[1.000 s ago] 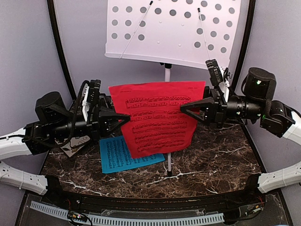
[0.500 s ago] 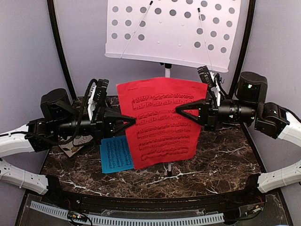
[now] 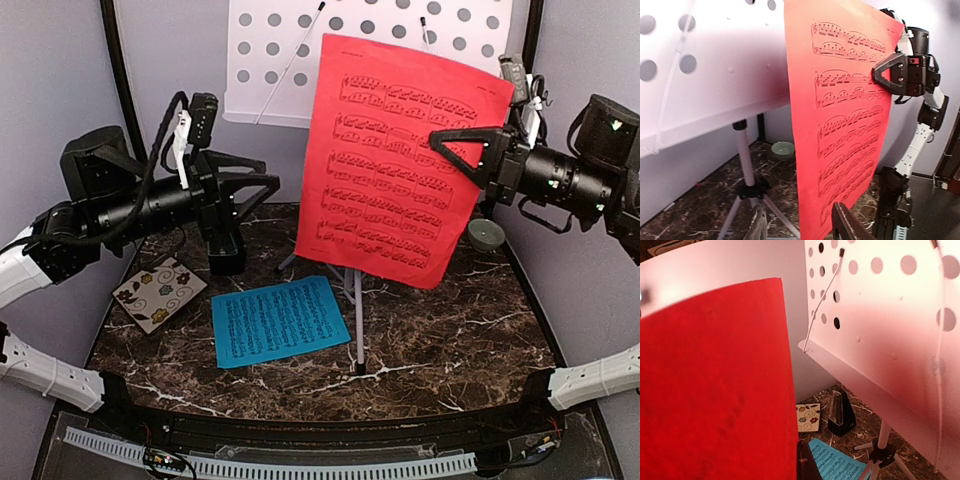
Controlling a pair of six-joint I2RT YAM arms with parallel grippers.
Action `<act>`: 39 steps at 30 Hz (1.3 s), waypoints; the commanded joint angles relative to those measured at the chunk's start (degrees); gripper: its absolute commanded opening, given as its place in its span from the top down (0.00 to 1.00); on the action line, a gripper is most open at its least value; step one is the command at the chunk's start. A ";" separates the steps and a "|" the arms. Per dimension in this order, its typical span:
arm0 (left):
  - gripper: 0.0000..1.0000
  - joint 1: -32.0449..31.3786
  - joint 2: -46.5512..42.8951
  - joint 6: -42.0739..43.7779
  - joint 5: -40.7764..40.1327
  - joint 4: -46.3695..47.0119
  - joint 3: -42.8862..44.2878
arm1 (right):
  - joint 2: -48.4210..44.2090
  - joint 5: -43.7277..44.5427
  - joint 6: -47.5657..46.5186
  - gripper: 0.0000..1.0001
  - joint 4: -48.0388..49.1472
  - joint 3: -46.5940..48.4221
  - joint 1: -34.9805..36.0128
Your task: Set up the instrument practice props
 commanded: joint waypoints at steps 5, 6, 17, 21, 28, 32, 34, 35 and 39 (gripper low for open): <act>0.53 0.01 6.31 11.13 -14.51 -7.09 17.84 | 2.96 9.46 0.87 1.00 -5.45 12.23 -0.28; 0.53 -0.01 7.74 12.06 -15.62 -7.97 21.47 | 3.51 9.85 0.74 1.00 -5.47 13.68 -0.28; 0.59 5.67 21.48 13.34 -16.39 -14.07 41.69 | 8.55 19.16 -5.00 1.00 -4.35 23.95 -0.28; 0.60 7.16 25.92 12.38 -13.50 -16.88 48.13 | 9.54 22.69 -6.33 1.00 -2.65 23.71 -0.37; 0.60 7.88 33.04 13.63 -11.72 -21.15 59.25 | 9.64 26.00 -8.80 1.00 3.30 21.77 -0.80; 0.64 8.05 35.86 13.92 -11.36 -21.64 62.39 | 10.76 27.90 -11.35 1.00 4.28 23.89 -1.13; 0.68 8.06 36.51 14.10 -11.46 -21.30 62.97 | 11.36 28.14 -12.46 1.00 4.69 25.09 -1.30; 0.70 8.09 36.66 14.19 -11.88 -21.08 63.04 | 11.75 28.15 -12.90 1.00 4.74 25.48 -1.40; 0.77 8.46 36.72 14.15 -13.00 -20.57 63.11 | 13.05 28.07 -14.04 1.00 5.64 26.03 -1.64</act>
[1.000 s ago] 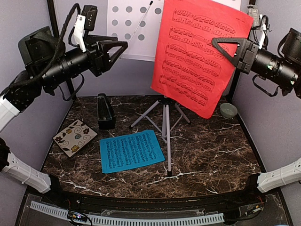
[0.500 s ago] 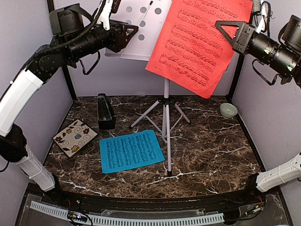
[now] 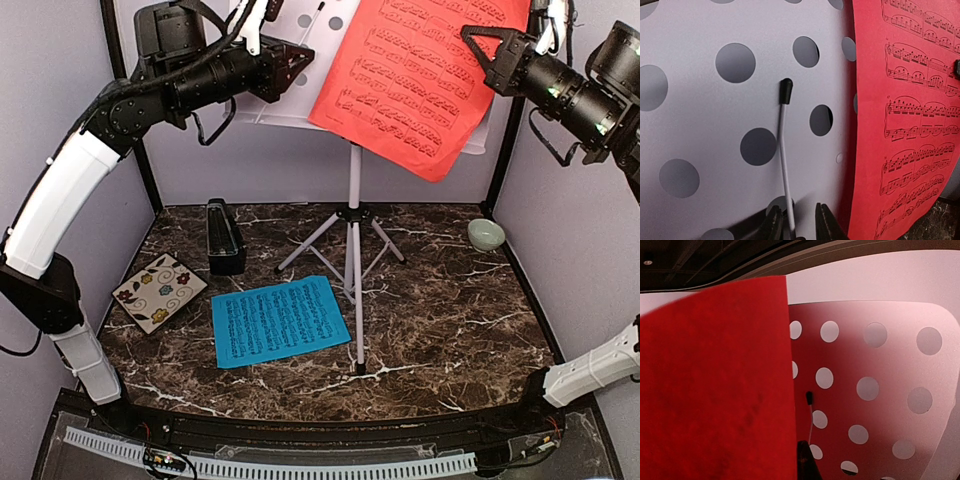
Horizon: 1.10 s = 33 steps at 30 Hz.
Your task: Set up the instrument practice props
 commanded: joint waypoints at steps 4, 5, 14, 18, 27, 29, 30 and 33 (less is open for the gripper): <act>0.85 0.69 -0.51 0.76 -1.30 0.65 1.30 | 2.29 1.33 -3.95 1.00 3.98 3.28 -0.70; 0.86 0.63 -0.64 0.94 -1.20 1.02 1.09 | 2.57 1.28 -4.30 1.00 4.20 3.64 -0.77; 1.00 0.67 -5.41 2.05 2.50 10.27 -7.94 | 5.60 2.42 -7.27 1.00 6.14 6.08 -1.22; 1.00 0.62 -9.13 2.31 3.91 18.33 -15.71 | 6.13 3.04 -8.78 1.00 7.32 6.73 -1.23; 1.00 0.68 -10.50 3.75 8.75 22.80 -19.02 | 11.42 2.05 -12.81 1.00 6.10 14.78 -1.30; 1.00 0.64 -10.32 4.14 9.77 23.11 -19.04 | 12.34 1.51 -13.54 1.00 6.17 15.79 -1.24; 1.00 0.65 -10.24 4.34 10.17 23.22 -19.08 | 12.85 0.84 -13.77 1.00 6.13 16.22 -1.31; 1.00 0.61 -10.32 4.46 10.32 23.94 -19.40 | 14.82 0.62 -14.99 1.00 5.50 18.36 -1.23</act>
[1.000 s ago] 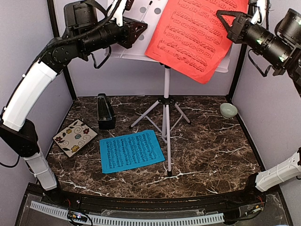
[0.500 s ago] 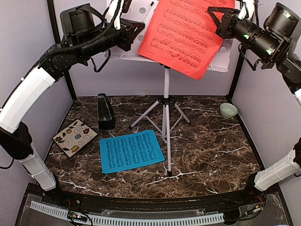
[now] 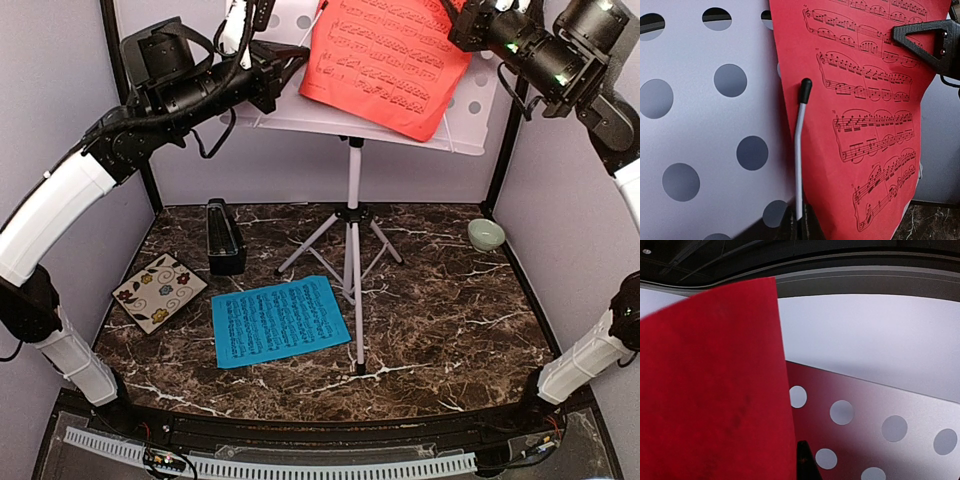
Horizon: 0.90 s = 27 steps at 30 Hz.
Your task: Set up the instrument practice props
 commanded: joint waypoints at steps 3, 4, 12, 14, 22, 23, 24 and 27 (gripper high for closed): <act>1.00 -0.20 -2.75 0.71 2.72 7.20 -1.95 | 2.89 0.33 -2.20 1.00 0.79 3.40 -0.29; 1.00 -0.19 -2.92 0.63 2.22 7.76 -2.21 | 2.71 0.85 -1.93 1.00 0.56 3.52 -0.22; 1.00 -0.22 -5.03 1.74 -1.16 13.47 -7.45 | -0.28 5.13 -2.39 1.00 -1.21 1.82 0.46; 1.00 -0.21 -4.82 1.95 -0.91 13.61 -7.28 | -0.70 5.94 -2.64 1.00 -2.05 1.99 0.62; 1.00 -0.20 -3.98 1.77 2.51 14.21 -7.04 | 0.25 6.00 -4.21 1.00 -2.65 3.09 1.74; 1.00 -0.22 -3.93 1.88 3.04 14.19 -7.02 | 0.87 5.70 -4.53 1.00 -2.63 3.62 1.95; 1.00 -0.22 -3.93 1.97 3.65 14.18 -7.11 | 1.36 5.36 -4.79 1.00 -2.36 3.93 2.13; 1.00 -0.20 -4.06 2.30 5.11 13.91 -7.14 | 2.91 3.94 -5.59 1.00 -1.13 4.90 2.60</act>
